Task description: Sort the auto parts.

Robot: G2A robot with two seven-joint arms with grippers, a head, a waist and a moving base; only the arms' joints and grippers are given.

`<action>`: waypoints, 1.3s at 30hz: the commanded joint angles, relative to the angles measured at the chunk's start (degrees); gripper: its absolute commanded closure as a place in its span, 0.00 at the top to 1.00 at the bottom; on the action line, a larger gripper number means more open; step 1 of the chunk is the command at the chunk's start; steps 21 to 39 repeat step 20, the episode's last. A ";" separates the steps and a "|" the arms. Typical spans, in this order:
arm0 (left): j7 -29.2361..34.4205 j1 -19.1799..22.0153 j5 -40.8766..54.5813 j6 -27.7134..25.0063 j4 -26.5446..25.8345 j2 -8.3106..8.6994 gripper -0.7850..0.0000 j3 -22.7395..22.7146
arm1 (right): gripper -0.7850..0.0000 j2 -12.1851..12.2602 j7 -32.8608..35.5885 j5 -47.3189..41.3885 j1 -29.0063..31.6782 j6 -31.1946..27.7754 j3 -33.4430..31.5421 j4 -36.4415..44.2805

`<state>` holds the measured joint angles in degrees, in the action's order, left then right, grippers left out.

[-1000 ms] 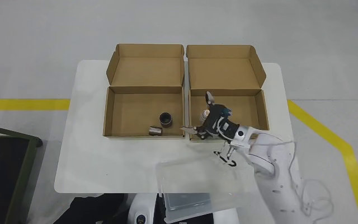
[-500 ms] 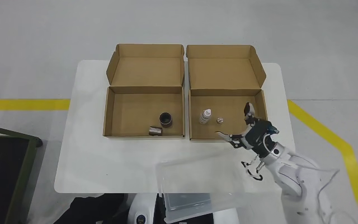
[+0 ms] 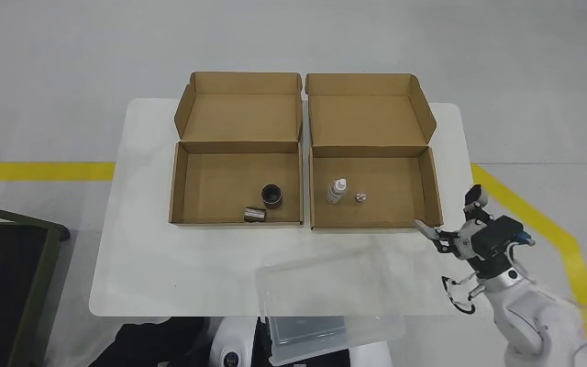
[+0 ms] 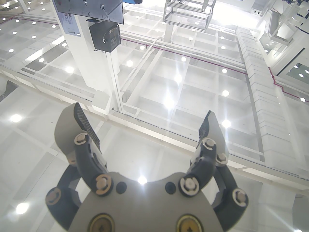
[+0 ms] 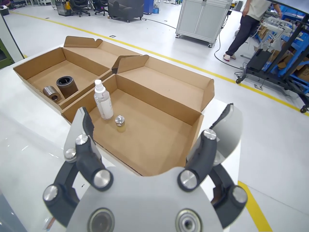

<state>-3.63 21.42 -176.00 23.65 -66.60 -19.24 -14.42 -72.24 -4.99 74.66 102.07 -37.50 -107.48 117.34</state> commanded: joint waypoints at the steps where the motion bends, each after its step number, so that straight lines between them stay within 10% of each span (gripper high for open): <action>1: 0.00 0.00 0.00 0.00 0.00 0.00 1.00 0.00 | 1.00 0.08 -0.60 -0.09 0.72 -0.11 -0.62 0.19; 39: 0.00 0.00 0.00 0.00 0.00 0.00 1.00 0.00 | 1.00 0.20 -1.90 -0.24 1.96 -0.04 -1.00 0.10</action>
